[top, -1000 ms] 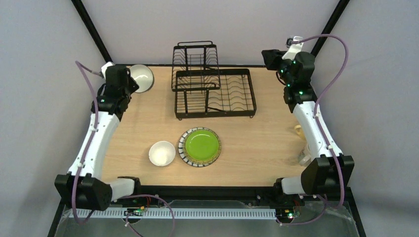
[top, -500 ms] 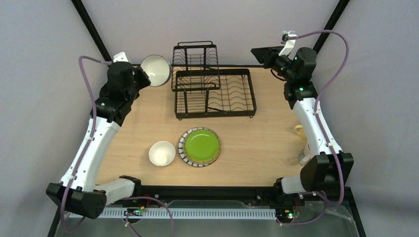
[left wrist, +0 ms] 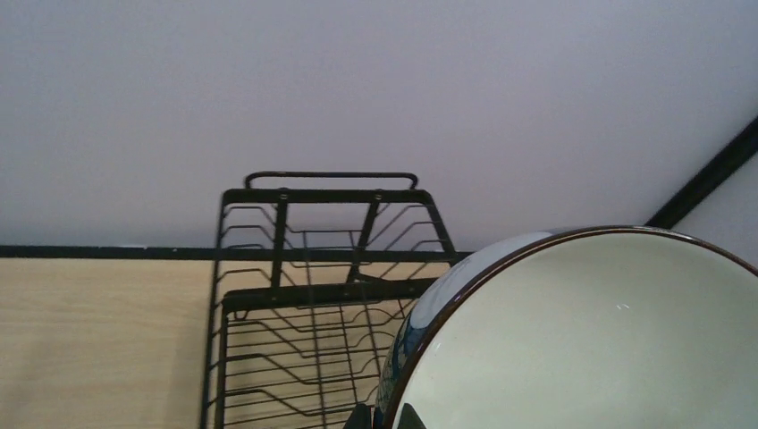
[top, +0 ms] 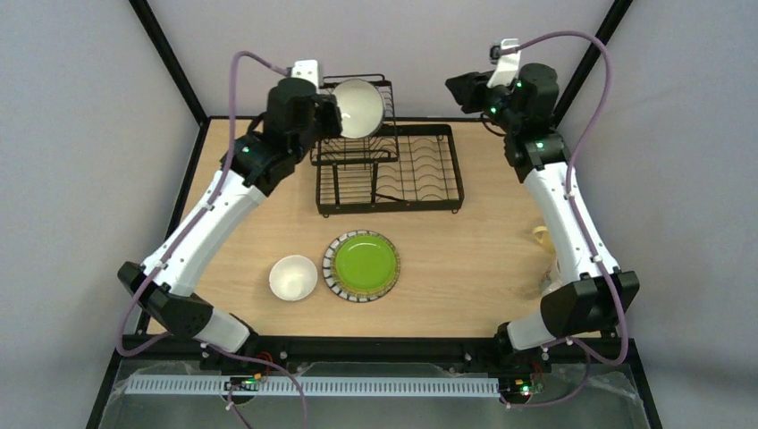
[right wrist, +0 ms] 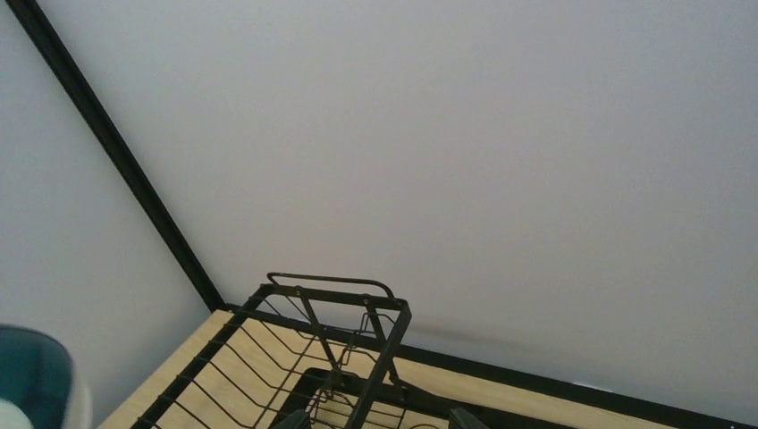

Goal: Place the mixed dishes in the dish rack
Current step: Pass from the left arm to the right

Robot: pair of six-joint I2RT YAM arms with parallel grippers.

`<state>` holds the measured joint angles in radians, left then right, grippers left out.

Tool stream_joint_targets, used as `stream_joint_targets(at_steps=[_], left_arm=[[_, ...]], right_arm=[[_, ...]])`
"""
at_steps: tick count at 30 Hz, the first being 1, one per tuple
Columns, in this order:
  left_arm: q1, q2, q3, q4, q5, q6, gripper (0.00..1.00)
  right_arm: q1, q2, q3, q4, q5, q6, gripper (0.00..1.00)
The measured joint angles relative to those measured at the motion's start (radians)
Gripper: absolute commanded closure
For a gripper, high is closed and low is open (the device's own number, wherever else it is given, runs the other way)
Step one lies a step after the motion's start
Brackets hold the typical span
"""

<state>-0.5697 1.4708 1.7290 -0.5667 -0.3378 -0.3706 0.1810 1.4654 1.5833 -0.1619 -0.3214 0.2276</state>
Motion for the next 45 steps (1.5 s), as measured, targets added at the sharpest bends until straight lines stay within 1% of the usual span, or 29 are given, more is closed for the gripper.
stream_joint_targets(at_steps=[5, 10, 15, 21, 28, 34, 39, 45], left_arm=[[-0.081, 0.110, 0.114, -0.041, -0.037, 0.040, 0.98], [-0.141, 0.224, 0.260, -0.089, -0.075, 0.073, 0.98], [-0.193, 0.331, 0.398, -0.124, -0.106, 0.100, 0.98], [-0.229, 0.426, 0.505, -0.163, -0.124, 0.119, 0.98], [-0.246, 0.480, 0.540, -0.193, -0.136, 0.125, 0.98], [-0.254, 0.528, 0.600, -0.197, -0.137, 0.126, 0.98], [-0.263, 0.546, 0.632, -0.197, -0.137, 0.128, 0.98], [-0.268, 0.546, 0.636, -0.196, -0.137, 0.130, 0.98]], right_arm=[[0.055, 0.031, 0.090, -0.091, 0.073, -0.040, 0.11], [0.061, 0.032, 0.137, -0.151, 0.121, -0.058, 0.12], [0.072, 0.029, 0.143, -0.196, 0.158, -0.067, 0.14], [0.117, 0.022, 0.143, -0.248, 0.198, -0.078, 0.13], [0.127, -0.019, 0.143, -0.281, 0.234, -0.095, 0.14], [0.127, -0.053, 0.139, -0.287, 0.240, -0.098, 0.14], [0.127, -0.060, 0.121, -0.294, 0.241, -0.097, 0.14], [0.127, -0.059, 0.089, -0.318, 0.244, -0.097, 0.15]])
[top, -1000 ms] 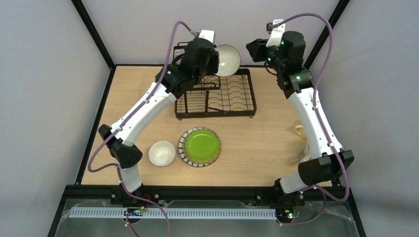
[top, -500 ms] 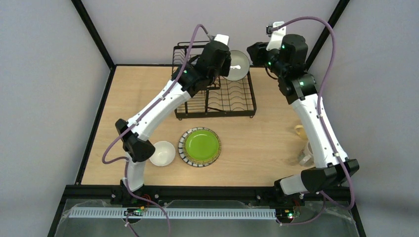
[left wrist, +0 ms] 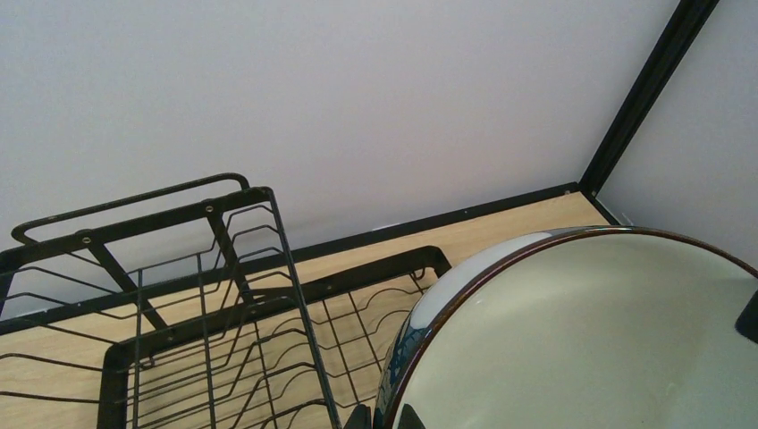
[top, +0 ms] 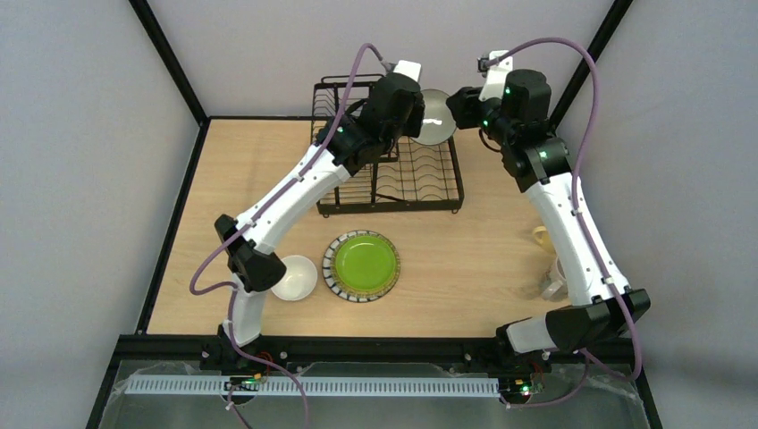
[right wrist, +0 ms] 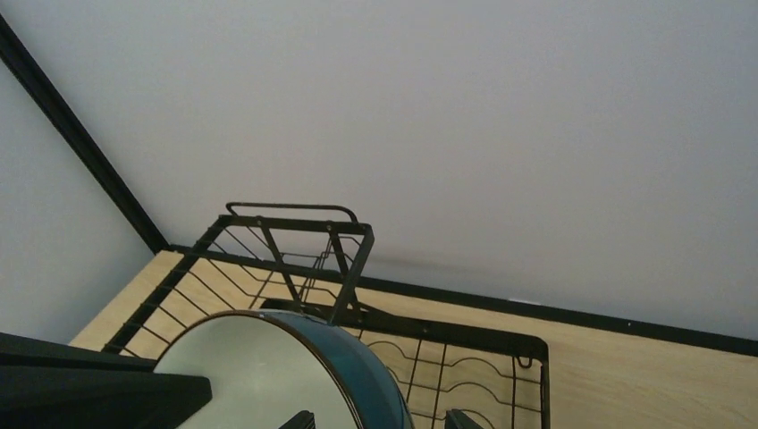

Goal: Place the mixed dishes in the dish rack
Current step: Pass from the left arm to the right

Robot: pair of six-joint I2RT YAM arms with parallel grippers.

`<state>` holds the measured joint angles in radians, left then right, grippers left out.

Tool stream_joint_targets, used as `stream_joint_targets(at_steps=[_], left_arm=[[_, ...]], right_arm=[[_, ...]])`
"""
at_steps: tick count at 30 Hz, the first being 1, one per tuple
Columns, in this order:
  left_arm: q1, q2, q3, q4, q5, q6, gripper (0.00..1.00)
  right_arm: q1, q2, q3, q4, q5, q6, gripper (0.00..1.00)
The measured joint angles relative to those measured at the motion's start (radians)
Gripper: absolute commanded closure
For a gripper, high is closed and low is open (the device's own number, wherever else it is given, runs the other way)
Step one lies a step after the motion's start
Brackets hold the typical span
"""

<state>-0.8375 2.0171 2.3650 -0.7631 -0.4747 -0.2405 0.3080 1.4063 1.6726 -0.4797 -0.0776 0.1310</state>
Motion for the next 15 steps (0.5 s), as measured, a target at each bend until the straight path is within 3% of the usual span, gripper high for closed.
stream_joint_targets(at_steps=[9, 15], left_arm=[[-0.004, 0.000, 0.005, 0.002, 0.003, 0.008, 0.98], [-0.018, 0.000, 0.011, 0.013, 0.004, 0.015, 0.98]], right_arm=[[0.008, 0.005, -0.028, -0.014, 0.017, 0.000, 0.18], [0.020, 0.022, -0.043, -0.025, 0.042, 0.000, 0.26]])
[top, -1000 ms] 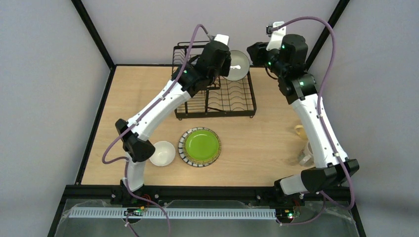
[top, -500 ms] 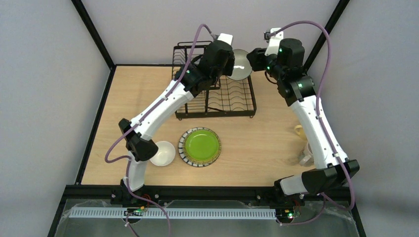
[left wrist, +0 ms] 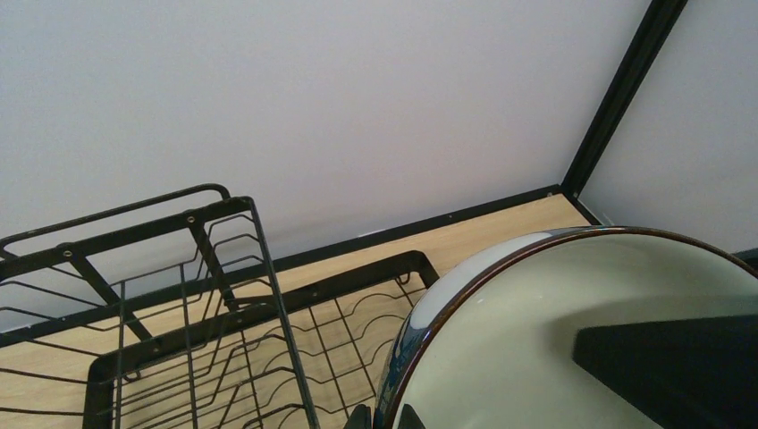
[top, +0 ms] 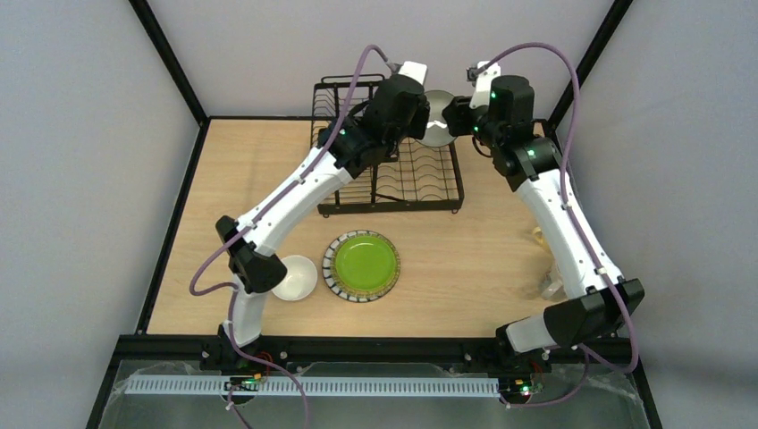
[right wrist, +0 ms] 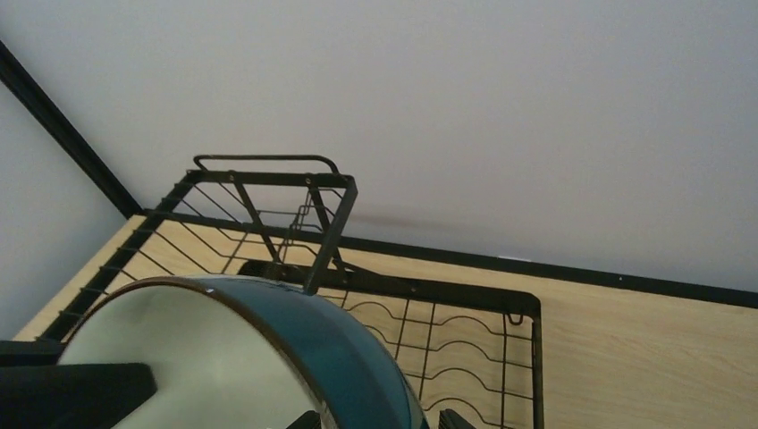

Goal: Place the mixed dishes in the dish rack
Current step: Pass from the left arm to the right

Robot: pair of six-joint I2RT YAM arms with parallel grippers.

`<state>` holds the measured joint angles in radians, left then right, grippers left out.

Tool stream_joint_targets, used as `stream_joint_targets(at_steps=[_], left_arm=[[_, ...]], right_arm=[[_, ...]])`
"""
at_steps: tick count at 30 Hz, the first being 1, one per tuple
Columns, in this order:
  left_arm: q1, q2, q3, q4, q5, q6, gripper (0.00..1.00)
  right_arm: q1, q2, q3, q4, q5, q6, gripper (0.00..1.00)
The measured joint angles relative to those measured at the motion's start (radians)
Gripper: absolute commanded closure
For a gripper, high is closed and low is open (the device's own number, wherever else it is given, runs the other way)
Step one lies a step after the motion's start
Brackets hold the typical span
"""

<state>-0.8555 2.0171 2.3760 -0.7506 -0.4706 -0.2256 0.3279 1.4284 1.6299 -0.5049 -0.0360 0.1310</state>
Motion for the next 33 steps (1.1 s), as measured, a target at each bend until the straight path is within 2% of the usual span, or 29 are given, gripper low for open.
stream_joint_targets(at_steps=[6, 9, 11, 12, 14, 19, 23, 29, 33], left_arm=[[-0.012, 0.000, 0.000, -0.002, 0.000, 0.013, 0.98], [-0.012, 0.000, 0.000, -0.013, -0.003, 0.021, 0.98], [-0.010, 0.000, 0.000, -0.014, -0.010, 0.024, 0.98], [-0.009, 0.000, 0.000, -0.011, -0.009, 0.025, 0.98], [-0.011, 0.000, 0.000, -0.008, -0.022, 0.032, 0.97], [-0.007, 0.001, 0.000, -0.022, -0.036, 0.042, 0.85], [-0.008, 0.001, -0.001, -0.011, -0.042, 0.033, 0.62], [-0.015, -0.001, -0.001, 0.024, -0.055, 0.016, 0.39], [-0.015, -0.009, -0.022, 0.035, -0.085, 0.006, 0.28]], right_arm=[[0.002, 0.030, -0.001, -0.016, 0.039, 0.005, 0.54], [0.002, 0.037, 0.000, -0.026, 0.052, 0.010, 0.76], [0.006, 0.040, 0.006, -0.040, 0.059, 0.003, 0.95], [0.009, 0.045, 0.010, -0.049, 0.074, 0.003, 0.99], [0.010, 0.058, 0.014, -0.063, 0.081, -0.001, 1.00], [0.016, 0.081, 0.037, -0.086, 0.074, 0.003, 1.00], [0.016, 0.083, 0.045, -0.098, 0.078, 0.006, 1.00], [0.011, 0.113, 0.045, -0.124, 0.100, 0.011, 1.00], [0.010, 0.122, 0.050, -0.140, 0.107, 0.013, 1.00]])
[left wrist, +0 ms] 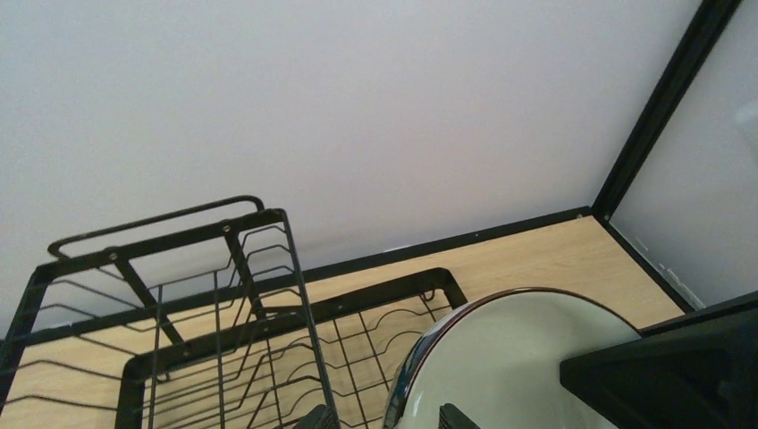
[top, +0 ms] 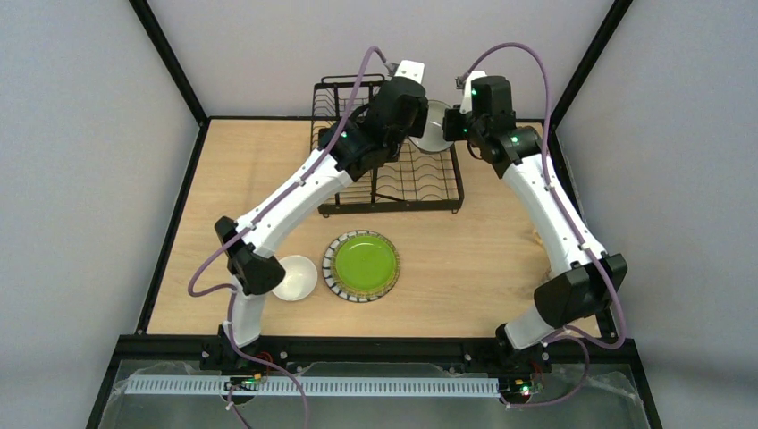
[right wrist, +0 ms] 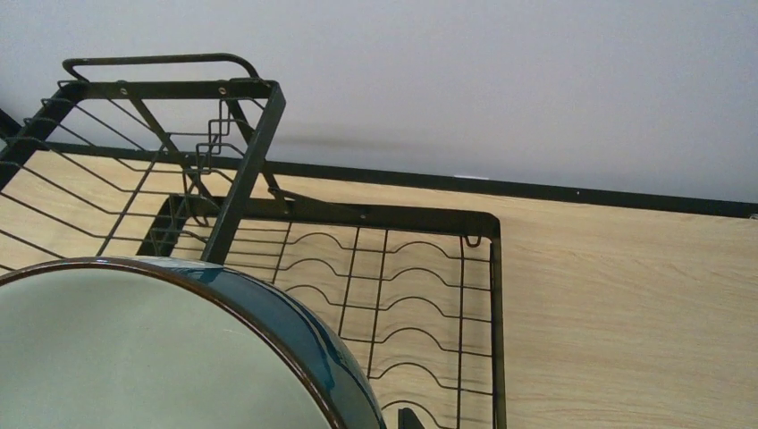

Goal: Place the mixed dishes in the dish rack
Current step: Pass from the left arm to the right, then place the bowl in the dish rack.

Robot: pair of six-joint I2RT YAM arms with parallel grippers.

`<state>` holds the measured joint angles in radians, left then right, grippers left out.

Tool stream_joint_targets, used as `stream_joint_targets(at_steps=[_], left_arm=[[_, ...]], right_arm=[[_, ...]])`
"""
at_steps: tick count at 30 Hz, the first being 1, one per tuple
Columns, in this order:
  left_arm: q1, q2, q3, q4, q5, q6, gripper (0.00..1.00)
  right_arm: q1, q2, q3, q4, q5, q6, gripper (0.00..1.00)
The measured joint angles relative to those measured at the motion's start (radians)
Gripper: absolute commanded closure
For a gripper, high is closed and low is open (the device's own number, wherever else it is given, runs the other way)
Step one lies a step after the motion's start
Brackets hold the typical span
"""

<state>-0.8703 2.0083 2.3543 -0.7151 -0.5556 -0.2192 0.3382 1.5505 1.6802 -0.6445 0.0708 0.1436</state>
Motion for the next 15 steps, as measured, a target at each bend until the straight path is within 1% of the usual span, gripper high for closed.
stream_joint_targets(at_steps=[4, 10, 15], left_arm=[[0.000, -0.019, -0.033, 0.005, -0.031, -0.003, 0.21], [0.000, -0.081, -0.100, 0.013, -0.076, -0.005, 0.17], [0.001, -0.167, -0.175, 0.023, -0.097, -0.005, 0.13]], right_arm=[[0.000, 0.023, 0.039, -0.013, 0.008, 0.006, 1.00], [0.000, 0.096, 0.099, -0.025, 0.038, 0.022, 1.00], [-0.004, 0.196, 0.167, -0.035, 0.070, 0.030, 1.00]])
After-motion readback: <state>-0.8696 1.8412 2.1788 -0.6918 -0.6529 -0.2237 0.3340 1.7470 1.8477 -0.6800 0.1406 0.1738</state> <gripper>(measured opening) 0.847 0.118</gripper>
